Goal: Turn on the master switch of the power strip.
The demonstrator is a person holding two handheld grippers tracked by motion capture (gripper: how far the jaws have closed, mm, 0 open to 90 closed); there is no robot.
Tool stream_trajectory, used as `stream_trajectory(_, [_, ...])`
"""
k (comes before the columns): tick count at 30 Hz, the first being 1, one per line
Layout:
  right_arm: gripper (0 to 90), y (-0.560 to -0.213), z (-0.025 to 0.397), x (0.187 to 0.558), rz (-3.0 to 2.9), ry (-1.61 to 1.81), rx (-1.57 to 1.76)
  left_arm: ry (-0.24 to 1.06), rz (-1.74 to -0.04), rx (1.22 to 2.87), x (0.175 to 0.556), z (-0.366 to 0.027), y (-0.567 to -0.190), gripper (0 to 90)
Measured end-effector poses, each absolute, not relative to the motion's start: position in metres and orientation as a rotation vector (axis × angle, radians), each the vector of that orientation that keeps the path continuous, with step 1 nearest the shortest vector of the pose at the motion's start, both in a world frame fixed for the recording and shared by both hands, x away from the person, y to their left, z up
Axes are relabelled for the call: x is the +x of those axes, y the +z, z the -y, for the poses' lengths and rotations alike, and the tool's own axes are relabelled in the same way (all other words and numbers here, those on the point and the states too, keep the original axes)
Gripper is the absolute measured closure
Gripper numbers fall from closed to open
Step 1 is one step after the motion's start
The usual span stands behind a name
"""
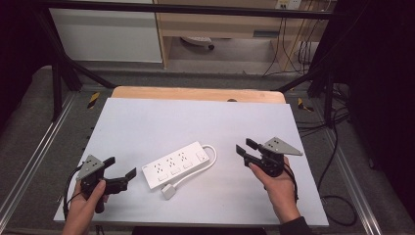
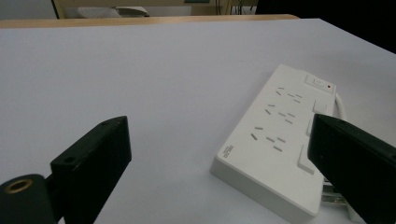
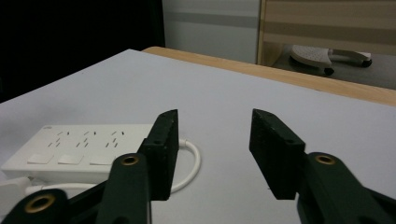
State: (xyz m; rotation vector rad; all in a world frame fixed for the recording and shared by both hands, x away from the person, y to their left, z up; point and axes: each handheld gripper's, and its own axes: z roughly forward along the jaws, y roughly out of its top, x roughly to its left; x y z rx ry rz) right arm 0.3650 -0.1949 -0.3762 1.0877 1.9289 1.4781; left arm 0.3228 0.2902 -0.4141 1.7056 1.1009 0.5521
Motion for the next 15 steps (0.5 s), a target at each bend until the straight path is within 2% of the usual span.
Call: stream_trajectory(15, [83.7, -0.372, 0.167, 0.381, -1.969, 1.487, 1.012, 0.557, -1.089, 1.708, 0.323, -0.29, -0.414, 6.1])
